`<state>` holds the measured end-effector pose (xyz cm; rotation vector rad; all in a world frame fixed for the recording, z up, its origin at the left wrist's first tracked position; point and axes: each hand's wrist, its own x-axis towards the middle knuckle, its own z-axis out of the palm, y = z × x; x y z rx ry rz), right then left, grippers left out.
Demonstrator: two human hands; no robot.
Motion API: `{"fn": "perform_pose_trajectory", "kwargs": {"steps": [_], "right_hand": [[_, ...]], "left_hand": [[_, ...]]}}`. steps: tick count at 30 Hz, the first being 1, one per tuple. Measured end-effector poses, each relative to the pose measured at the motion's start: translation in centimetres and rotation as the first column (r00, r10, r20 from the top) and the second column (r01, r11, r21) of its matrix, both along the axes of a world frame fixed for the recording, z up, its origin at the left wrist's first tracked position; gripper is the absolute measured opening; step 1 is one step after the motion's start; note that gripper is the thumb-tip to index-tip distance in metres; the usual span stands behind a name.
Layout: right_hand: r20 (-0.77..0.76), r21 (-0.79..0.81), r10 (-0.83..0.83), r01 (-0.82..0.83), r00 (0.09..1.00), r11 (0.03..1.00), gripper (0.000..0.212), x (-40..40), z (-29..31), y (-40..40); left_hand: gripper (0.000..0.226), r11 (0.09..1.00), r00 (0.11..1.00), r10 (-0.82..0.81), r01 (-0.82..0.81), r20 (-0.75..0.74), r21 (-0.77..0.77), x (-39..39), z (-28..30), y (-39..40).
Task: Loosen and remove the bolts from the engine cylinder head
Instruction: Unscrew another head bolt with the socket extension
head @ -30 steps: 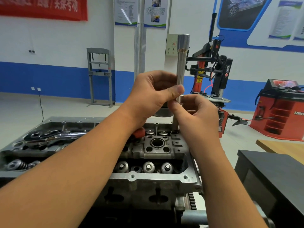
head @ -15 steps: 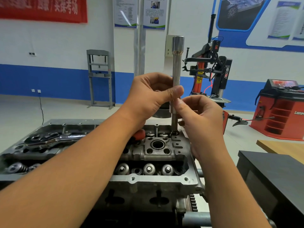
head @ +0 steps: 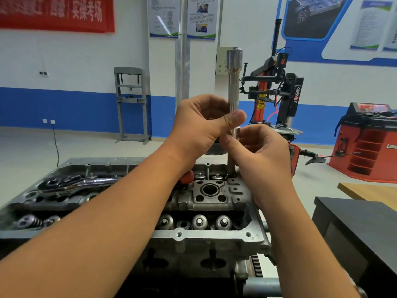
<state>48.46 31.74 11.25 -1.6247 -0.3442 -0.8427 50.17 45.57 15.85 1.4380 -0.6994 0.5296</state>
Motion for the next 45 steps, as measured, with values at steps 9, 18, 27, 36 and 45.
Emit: {"fn": "perform_pose_trajectory", "kwargs": {"steps": [9, 18, 27, 36, 45], "right_hand": [[-0.029, -0.02, 0.016, -0.017, 0.999, 1.0, 0.016, -0.16, 0.13, 0.28], [-0.017, -0.031, -0.022, 0.022, 1.0, 0.999, 0.013, 0.1, 0.06, 0.33], [-0.009, -0.007, -0.027, 0.027, 1.0, 1.0, 0.019, -0.13, 0.02, 0.24], [-0.027, -0.063, 0.061, -0.063, 0.998, 0.996, 0.012, -0.55, 0.41, 0.25], [-0.023, -0.082, 0.027, -0.029, 0.999, 0.996, 0.01, -0.57, 0.28, 0.39]], "left_hand": [[0.015, 0.992, 0.995, -0.084, 0.089, -0.049, 0.093, -0.51, 0.02, -0.05], [0.009, 0.998, 0.999, -0.038, 0.039, -0.031, 0.05, -0.31, 0.01, 0.06], [0.019, 0.997, 0.997, -0.077, 0.077, -0.015, 0.025, -0.04, -0.06, 0.18], [0.017, 0.991, 0.992, -0.127, 0.127, 0.004, 0.042, 0.2, -0.15, 0.18], [0.016, 0.988, 0.988, -0.151, 0.152, -0.037, 0.016, 0.23, -0.1, 0.27]]}}
